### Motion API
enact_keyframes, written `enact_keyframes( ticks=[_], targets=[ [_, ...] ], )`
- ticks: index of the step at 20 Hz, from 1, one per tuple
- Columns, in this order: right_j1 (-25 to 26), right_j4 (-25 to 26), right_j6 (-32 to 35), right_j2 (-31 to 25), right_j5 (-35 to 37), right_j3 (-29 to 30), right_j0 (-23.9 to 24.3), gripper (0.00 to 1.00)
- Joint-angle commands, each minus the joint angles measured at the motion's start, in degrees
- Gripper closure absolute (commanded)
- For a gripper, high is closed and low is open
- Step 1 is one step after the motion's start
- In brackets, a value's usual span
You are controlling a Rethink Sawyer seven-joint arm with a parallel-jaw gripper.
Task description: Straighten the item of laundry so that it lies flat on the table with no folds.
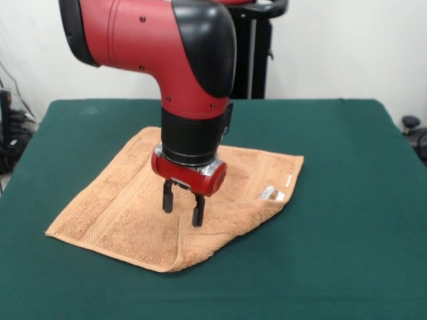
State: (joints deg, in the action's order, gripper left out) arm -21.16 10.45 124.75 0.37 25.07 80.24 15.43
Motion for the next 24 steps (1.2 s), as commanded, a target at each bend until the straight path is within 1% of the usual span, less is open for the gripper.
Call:
enact_keyframes(
  ticks=[1, 21, 22, 24],
  targets=[
    [6.6, -0.7, 4.7, -4.0, -3.2, 0.1, -0.2, 0.00],
    [6.5, -0.2, 4.1, -4.0, -4.2, 0.1, -0.1, 0.00],
    [6.5, -0.2, 3.9, -4.3, -4.1, 0.1, 0.1, 1.00],
    [6.4, -0.1, 3.6, -4.2, -3.8, -0.2, 0.0, 1.00]
  ],
)
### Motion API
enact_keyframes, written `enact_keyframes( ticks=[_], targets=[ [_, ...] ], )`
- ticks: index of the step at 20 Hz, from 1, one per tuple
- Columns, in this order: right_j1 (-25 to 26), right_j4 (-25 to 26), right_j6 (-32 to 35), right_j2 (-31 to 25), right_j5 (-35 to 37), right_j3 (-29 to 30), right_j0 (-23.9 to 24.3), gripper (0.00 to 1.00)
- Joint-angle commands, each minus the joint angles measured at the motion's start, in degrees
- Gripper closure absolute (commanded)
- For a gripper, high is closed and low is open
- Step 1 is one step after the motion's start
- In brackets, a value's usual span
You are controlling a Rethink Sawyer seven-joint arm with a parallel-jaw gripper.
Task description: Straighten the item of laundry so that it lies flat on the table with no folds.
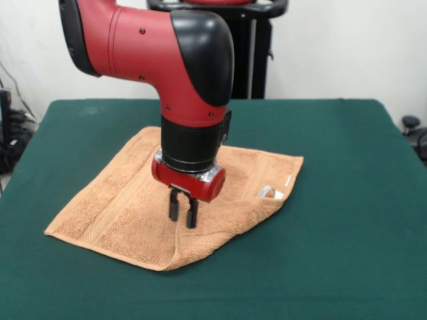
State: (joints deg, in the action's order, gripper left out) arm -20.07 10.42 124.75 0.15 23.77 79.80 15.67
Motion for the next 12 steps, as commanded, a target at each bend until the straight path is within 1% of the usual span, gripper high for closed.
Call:
enact_keyframes(
  ticks=[1, 12],
  targets=[
    [5.2, -0.3, 3.8, -3.9, -1.9, 0.1, -0.3, 1.00],
    [5.1, -0.3, 3.2, -4.6, -1.8, 0.1, 0.4, 1.00]
  ],
)
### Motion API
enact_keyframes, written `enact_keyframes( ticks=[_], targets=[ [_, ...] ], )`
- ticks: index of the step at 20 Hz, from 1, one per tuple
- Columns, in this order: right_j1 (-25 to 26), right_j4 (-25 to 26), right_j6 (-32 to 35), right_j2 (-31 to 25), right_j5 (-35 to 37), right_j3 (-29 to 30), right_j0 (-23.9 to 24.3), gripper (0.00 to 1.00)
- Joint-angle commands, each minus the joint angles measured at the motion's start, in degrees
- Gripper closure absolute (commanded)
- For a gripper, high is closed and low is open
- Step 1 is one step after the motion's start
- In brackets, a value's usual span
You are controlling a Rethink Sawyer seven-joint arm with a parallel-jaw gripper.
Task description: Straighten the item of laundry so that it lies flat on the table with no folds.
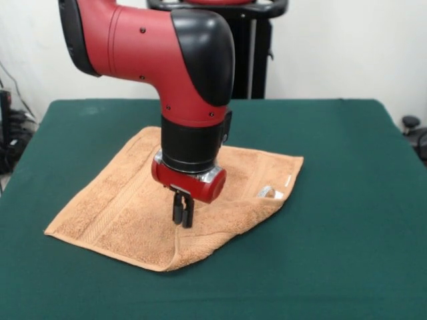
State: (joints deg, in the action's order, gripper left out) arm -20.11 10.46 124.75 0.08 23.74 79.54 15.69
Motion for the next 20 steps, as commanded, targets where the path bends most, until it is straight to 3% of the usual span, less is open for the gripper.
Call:
enact_keyframes(
  ticks=[1, 10, 20],
  targets=[
    [5.1, -0.4, 3.1, -4.6, -1.7, 0.4, 0.4, 1.00],
    [-4.2, -3.4, 4.5, -4.2, 7.1, 4.3, -1.8, 1.00],
    [-1.5, -5.9, 6.7, -3.2, 10.7, -2.0, -4.9, 1.00]
  ],
)
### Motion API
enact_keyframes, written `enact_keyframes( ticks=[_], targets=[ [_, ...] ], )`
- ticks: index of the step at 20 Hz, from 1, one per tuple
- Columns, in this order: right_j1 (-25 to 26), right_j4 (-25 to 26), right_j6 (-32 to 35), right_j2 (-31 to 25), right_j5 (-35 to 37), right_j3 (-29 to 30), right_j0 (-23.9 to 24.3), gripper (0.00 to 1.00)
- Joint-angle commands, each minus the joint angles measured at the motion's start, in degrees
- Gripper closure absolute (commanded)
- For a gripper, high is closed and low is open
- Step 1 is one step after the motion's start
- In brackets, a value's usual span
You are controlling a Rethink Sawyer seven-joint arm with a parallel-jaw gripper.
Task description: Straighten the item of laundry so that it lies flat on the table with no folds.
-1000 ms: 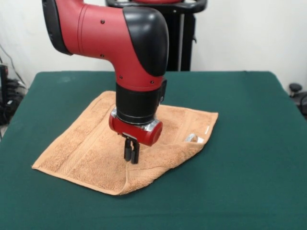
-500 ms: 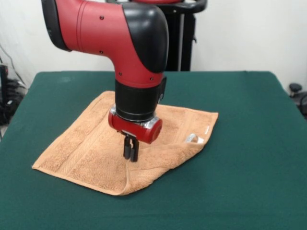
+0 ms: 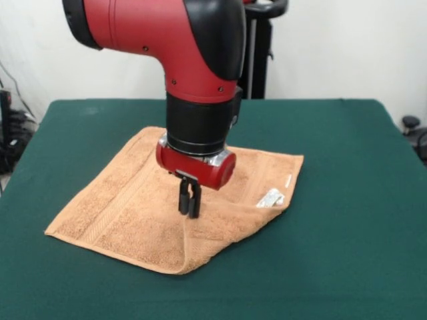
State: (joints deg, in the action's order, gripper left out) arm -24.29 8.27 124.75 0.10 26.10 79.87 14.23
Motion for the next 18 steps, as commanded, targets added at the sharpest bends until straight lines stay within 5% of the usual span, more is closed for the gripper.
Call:
enact_keyframes(
  ticks=[1, 9, 18],
  targets=[
    [2.7, -4.0, 6.9, -3.2, 8.6, -2.5, -3.8, 1.00],
    [5.8, -5.2, 8.6, -1.7, 9.3, -6.7, -5.7, 1.00],
    [15.1, -7.6, 13.7, 1.6, 3.6, -14.6, -9.8, 1.00]
  ],
)
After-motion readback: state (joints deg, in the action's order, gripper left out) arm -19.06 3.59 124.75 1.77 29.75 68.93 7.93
